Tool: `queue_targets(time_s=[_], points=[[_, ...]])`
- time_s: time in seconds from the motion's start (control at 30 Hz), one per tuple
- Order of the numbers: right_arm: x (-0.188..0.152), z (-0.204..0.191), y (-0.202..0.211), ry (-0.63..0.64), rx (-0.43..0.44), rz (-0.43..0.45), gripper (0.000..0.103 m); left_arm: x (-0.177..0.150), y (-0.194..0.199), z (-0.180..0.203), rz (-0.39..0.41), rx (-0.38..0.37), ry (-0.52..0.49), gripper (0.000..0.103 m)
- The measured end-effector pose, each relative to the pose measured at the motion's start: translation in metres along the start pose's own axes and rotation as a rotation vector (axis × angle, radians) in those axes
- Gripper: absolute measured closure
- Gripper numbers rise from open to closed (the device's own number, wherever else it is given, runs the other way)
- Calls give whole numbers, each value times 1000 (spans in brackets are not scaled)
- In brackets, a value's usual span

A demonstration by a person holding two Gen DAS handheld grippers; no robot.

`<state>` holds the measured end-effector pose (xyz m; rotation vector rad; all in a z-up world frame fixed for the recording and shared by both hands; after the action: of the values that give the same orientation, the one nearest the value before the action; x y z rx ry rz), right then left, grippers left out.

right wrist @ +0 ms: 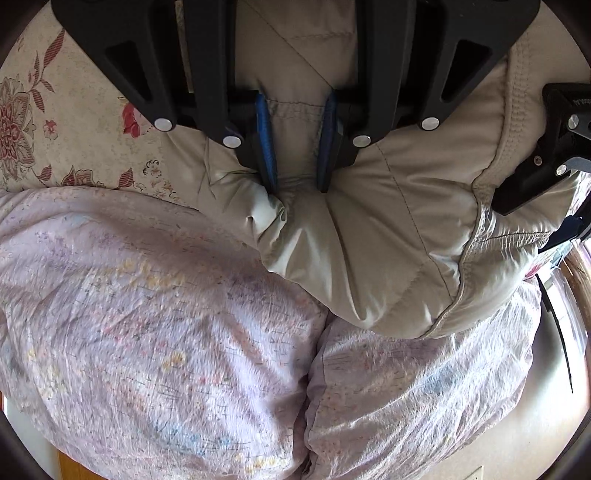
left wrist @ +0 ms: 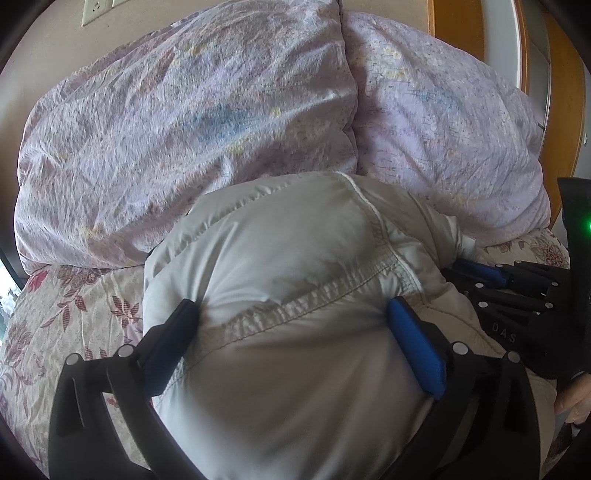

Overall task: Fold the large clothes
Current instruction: 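Press the folded jacket bundle flat with both grippers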

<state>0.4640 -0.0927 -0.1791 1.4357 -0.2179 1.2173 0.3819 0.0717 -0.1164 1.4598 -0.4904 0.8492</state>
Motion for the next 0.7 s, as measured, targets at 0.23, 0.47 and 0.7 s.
queue_targets(time_s=[0.23,0.47,0.7], points=[[3,2,-6,-4,10,11,80,2,-5,-1,12,1,15,2],[4,3,-7,-1,12,20,80,2,-6,-1,21,3,21,2],[-1,-4,14,21,-65,36,77,3,9,5,37,49,-9,2]])
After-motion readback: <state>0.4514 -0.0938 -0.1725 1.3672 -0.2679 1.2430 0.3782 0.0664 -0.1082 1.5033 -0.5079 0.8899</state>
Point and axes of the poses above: each gripper's, at about its wrist camera, not at the fingertips, and y roughly against the way its jaws point, z to its right, x to its top, the point moved 3 cm from there along -y, roughly the way its jaws point, and after that the axes turned 8 degrees about y, right-handed, at the moved point
